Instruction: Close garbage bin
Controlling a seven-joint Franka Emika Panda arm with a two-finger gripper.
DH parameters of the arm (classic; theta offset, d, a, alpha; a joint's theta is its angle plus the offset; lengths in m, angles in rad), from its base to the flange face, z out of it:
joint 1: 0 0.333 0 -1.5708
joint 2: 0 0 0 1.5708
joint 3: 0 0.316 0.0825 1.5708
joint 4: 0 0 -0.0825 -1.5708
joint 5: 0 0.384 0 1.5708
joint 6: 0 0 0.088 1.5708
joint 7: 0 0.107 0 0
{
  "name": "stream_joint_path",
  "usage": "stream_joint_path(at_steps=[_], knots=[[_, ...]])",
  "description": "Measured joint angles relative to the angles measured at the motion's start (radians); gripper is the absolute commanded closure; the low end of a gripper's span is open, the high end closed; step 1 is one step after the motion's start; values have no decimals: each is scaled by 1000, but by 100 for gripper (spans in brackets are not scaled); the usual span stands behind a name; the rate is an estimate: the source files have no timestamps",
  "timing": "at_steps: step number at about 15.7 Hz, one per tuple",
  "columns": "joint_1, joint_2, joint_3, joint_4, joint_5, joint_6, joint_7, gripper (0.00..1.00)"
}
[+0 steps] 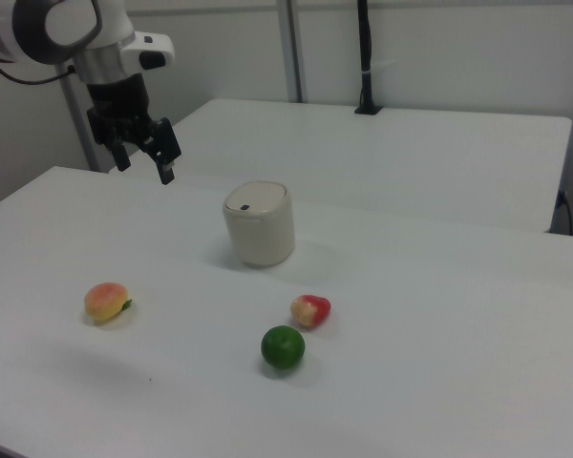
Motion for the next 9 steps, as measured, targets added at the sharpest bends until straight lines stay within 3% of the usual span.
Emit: stream_joint_path(at_steps=[9], knots=[[9,17,-38,-3,0,63,-99,0]])
